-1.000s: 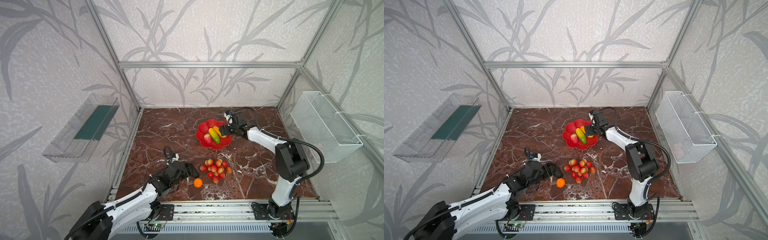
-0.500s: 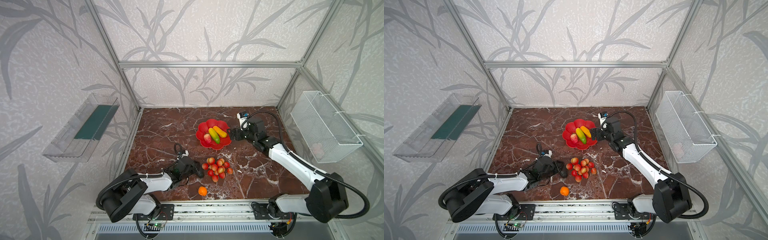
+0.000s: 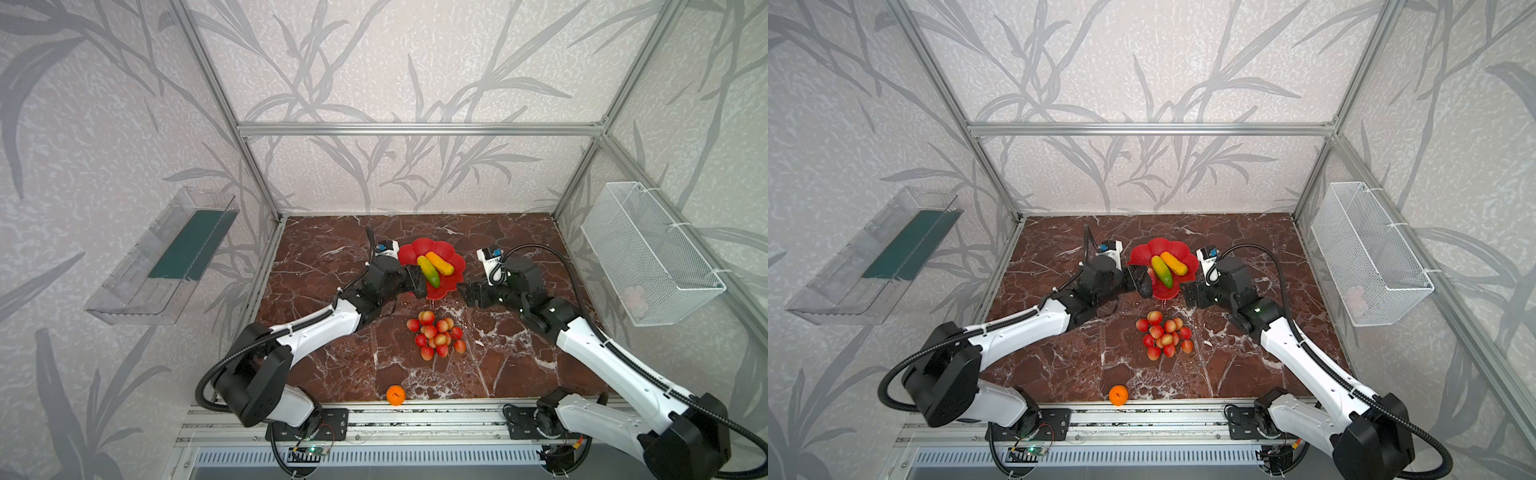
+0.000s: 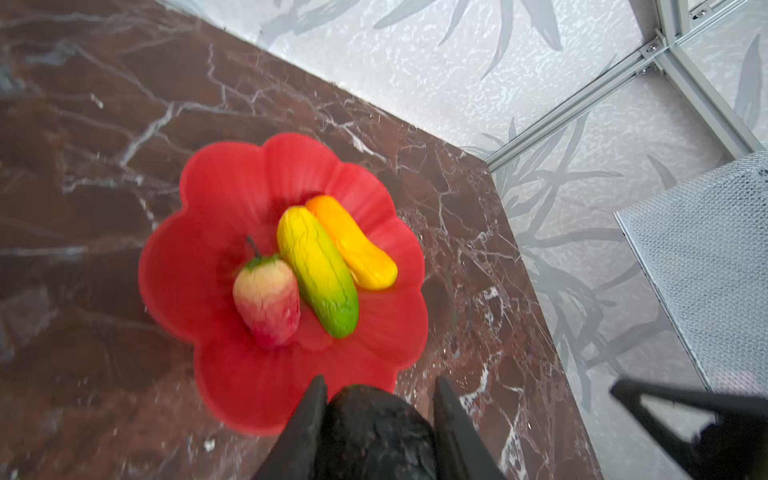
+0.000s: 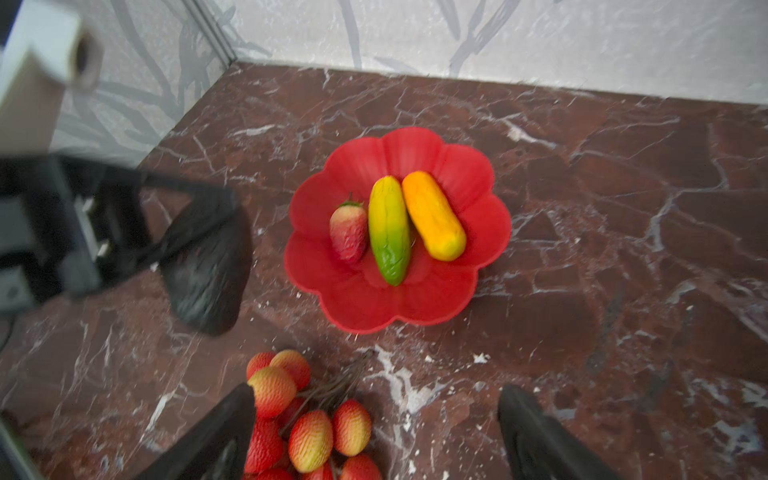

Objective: Place and organize the fake fruits in the fruit bowl
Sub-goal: 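Place the avocado in the plate with the left gripper while the right reaches the tangerine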

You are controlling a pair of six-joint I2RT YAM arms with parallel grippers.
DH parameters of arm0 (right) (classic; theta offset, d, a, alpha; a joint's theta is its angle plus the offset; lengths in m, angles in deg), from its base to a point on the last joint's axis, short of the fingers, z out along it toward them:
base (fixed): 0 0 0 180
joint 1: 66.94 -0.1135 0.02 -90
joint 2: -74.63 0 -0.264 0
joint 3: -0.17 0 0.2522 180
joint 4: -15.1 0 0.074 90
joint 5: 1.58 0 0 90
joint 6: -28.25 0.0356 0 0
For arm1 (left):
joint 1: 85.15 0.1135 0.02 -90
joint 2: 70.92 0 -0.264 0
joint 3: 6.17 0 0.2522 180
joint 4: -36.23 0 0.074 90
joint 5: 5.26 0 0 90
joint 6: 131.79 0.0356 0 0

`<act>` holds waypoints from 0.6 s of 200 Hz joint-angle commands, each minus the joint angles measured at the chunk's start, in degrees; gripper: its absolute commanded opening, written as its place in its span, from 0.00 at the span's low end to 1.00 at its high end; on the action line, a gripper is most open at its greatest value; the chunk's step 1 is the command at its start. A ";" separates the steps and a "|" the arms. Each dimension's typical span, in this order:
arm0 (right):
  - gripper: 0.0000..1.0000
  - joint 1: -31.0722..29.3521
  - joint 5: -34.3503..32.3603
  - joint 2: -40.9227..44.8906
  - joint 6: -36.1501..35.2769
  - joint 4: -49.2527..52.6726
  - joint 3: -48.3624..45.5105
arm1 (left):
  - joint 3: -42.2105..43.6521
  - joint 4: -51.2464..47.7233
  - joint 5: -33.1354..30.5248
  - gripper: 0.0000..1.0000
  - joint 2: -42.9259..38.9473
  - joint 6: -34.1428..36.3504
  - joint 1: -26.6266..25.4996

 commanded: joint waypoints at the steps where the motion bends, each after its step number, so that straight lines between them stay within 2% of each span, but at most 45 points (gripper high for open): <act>1: 0.89 -4.21 0.12 2.07 1.99 4.26 -2.91 | -5.64 -3.78 5.57 0.27 8.27 4.05 2.84; 37: 0.89 -17.14 -2.38 2.36 4.25 5.10 -4.85 | -14.29 -2.42 9.31 0.27 19.66 3.44 4.76; 50: 0.89 -21.91 -2.27 1.34 4.44 4.46 -4.93 | -17.16 -3.39 10.50 0.31 22.49 3.63 5.13; 58: 0.88 -24.61 -2.02 0.23 4.15 3.90 -4.85 | -18.75 -4.38 10.93 0.37 23.72 4.15 5.20; 71: 0.88 -27.98 -1.76 -2.42 3.35 2.90 -4.44 | -20.15 -5.51 11.46 0.52 24.27 4.72 5.62; 81: 0.88 -32.30 -1.62 -4.91 2.42 2.49 -3.83 | -19.71 -4.77 11.70 0.59 23.31 4.83 5.98; 90: 0.88 -34.61 -1.46 -7.21 1.54 1.96 -3.23 | -18.76 -3.67 11.49 0.64 21.22 4.89 6.45; 105: 0.88 -37.94 -1.33 -11.24 -0.06 0.96 -2.13 | -16.95 -3.11 10.77 0.85 16.77 5.65 7.71; 120: 0.88 -40.55 0.02 -15.23 -1.70 -0.36 -0.74 | -15.27 -3.62 9.57 0.92 11.69 6.94 9.29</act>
